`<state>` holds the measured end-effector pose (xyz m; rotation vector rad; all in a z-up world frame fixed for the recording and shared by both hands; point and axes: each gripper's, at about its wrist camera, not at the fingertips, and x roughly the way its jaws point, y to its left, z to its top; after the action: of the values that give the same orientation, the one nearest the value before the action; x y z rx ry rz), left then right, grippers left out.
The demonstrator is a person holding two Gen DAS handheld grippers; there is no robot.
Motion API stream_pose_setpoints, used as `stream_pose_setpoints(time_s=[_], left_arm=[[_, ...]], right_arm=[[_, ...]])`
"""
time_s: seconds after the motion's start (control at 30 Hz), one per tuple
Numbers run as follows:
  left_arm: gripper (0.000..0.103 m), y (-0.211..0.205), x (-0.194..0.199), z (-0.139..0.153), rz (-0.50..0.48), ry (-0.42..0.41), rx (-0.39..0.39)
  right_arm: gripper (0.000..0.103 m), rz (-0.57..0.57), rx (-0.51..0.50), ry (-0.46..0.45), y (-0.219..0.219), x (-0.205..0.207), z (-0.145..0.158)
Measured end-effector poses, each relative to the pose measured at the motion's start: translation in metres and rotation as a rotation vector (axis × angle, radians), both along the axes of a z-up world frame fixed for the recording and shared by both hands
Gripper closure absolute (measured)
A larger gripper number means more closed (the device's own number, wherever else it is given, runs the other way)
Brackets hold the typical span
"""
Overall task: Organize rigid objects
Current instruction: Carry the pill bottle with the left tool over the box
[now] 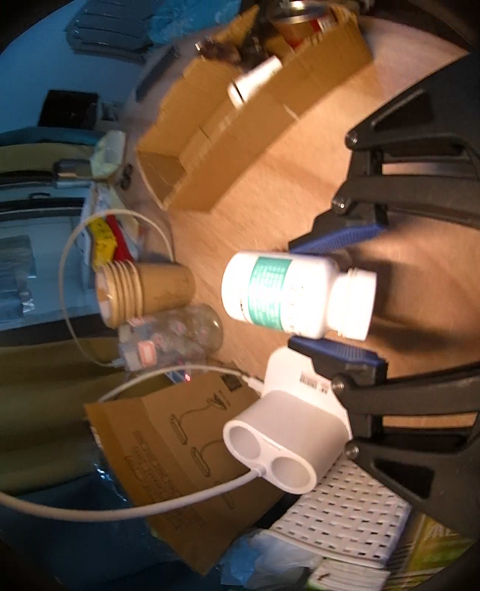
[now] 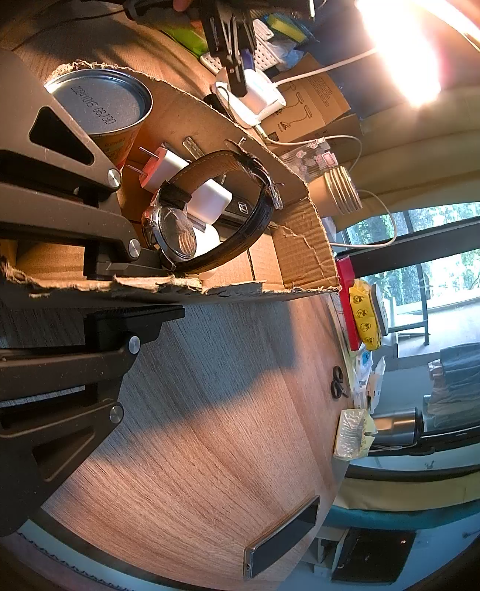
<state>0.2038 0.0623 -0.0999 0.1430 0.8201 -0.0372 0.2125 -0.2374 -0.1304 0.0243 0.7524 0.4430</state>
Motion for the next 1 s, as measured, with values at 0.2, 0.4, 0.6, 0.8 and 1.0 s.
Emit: stream_pose_setpoints(time_s=[0.2,0.4,0.6,0.8,1.0], left_arm=[[0.057,-0.020,-0.013,0.018,-0.041,-0.036,-0.057],[0.057,-0.041,-0.022,0.030,-0.042,-0.074,-0.051],[0.057,-0.064,-0.027,0.037,-0.056,-0.083,-0.058],[0.057,-0.077,-0.029,0.043,-0.046,-0.093,-0.098],[0.057,-0.101,-0.026,0.041,-0.097,-0.080,-0.111]], right_arm=[[0.090,0.000,0.000,0.000,0.000,0.000,0.000],[0.090,0.000,0.000,0.000,0.000,0.000,0.000],[0.090,0.000,0.000,0.000,0.000,0.000,0.000],[0.090,0.000,0.000,0.000,0.000,0.000,0.000],[0.090,0.000,0.000,0.000,0.000,0.000,0.000]])
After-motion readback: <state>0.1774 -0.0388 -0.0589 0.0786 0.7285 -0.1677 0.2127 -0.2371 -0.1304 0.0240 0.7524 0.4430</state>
